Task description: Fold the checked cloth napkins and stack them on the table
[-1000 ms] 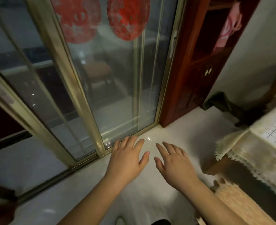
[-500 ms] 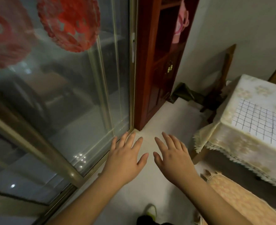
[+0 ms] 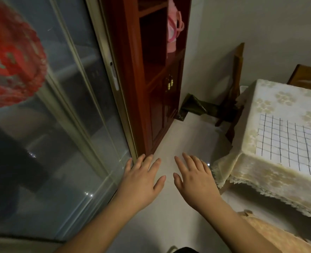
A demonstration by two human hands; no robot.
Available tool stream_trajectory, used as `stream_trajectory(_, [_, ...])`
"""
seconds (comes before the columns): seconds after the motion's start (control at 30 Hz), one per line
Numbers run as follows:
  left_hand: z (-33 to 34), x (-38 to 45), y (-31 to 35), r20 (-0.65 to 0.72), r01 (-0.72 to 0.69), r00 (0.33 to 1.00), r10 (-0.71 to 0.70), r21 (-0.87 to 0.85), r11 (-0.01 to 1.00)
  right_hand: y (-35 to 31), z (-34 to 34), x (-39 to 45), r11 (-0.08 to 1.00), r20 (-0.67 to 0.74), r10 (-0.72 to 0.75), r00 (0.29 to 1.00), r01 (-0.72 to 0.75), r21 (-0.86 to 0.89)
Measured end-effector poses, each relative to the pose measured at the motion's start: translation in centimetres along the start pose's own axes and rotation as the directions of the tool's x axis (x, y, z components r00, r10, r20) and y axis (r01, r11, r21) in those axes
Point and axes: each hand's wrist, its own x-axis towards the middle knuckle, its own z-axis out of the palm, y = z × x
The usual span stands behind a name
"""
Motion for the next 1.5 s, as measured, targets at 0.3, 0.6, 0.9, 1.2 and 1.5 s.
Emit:
stream_trajectory(0.3, [-1.1,12.2,0.7,-0.024,-0.144,0.989,0.143,-0.005,0.99,5.1,0.6,8.5,0.991,-0.02,0.125,0.992,-0.126,-0.034])
stream_trajectory(0.6, [-1.4,27.3,-0.6,-0.019,-0.306,0.952,0.305,-0.008,0.952,8.7,2.7,20.0,0.961,-0.065,0.263,0.963,-0.267,-0.069])
stream_trajectory(0.9, [-2.4,39.6,-2.1,0.058,-0.488,0.872,0.487,0.004,0.873,10.8,2.4,29.4,0.891,-0.039,0.447,0.894,-0.448,-0.076])
stream_trajectory(1.2, [-1.2,50.1,3.7,0.063,-0.604,0.795,0.604,-0.005,0.797,18.6,2.7,33.5,0.782,-0.03,0.621,0.783,-0.622,-0.046])
stream_trajectory(1.5, [-2.4,61.0,12.9,0.152,-0.692,0.712,0.686,-0.016,0.722,30.4,2.8,38.8,0.701,0.043,0.712,0.701,-0.713,-0.005])
